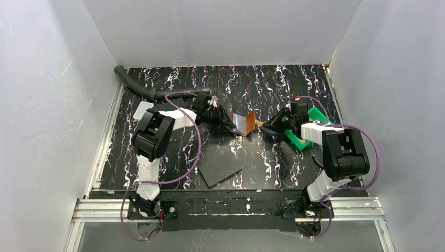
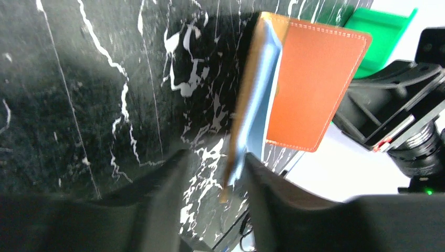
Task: Put the credit cards into the card holder
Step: Open the card holder at the center of the board.
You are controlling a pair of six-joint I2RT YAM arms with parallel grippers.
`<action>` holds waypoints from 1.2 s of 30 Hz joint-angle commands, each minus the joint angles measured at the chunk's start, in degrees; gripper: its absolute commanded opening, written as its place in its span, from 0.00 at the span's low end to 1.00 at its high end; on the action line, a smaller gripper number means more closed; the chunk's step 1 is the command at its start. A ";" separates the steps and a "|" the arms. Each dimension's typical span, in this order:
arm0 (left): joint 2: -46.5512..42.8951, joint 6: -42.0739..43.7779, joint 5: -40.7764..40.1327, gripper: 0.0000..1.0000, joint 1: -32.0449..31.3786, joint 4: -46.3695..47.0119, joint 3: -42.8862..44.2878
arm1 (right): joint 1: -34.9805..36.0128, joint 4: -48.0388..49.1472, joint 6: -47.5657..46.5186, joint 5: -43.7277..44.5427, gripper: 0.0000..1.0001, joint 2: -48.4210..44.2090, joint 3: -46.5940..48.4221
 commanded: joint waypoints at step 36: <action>-9.51 13.96 -25.14 0.00 -10.33 -29.34 12.51 | 16.05 -18.25 -24.01 0.61 0.74 -5.82 17.18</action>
